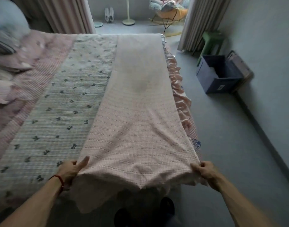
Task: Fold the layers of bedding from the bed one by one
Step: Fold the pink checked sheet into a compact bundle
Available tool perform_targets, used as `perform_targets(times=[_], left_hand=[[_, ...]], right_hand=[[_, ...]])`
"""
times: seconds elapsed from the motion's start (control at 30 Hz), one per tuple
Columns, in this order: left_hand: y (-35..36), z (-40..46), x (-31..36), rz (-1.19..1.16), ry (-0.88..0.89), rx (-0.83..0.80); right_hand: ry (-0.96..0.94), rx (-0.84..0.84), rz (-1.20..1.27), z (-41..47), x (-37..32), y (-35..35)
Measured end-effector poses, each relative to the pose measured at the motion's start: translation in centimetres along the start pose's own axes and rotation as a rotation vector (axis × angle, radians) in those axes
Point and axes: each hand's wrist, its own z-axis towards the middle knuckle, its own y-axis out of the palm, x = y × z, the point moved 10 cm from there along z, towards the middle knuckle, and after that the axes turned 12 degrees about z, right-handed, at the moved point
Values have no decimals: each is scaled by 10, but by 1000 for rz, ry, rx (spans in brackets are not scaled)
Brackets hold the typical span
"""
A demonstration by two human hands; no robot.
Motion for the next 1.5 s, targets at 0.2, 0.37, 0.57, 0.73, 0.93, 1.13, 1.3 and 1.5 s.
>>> perform_targets(times=[0.2, 0.37, 0.57, 0.73, 0.93, 1.13, 1.3, 1.5], left_hand=[[-7, -3, -13, -32, 49, -3], [-10, -1, -36, 28, 62, 87], [-8, -16, -22, -81, 130, 87], [-9, 2, -45, -114, 118, -24], [-3, 13, -58, -164, 111, -53], [8, 34, -60, -161, -26, -117], [-4, 56, -24, -258, -92, 3], [-25, 155, 70, -411, -117, 182]], right_hand=[[-22, 52, 4, -23, -2, -9], [-129, 158, -212, -27, -12, -22], [-34, 32, 4, -37, -5, -12], [-67, 190, -75, -44, -14, -22], [-17, 260, -57, -44, 13, -16], [-5, 288, 3, -25, 17, -19], [-130, 273, 92, 30, -34, -21], [-194, 218, 166, 171, -120, -1]])
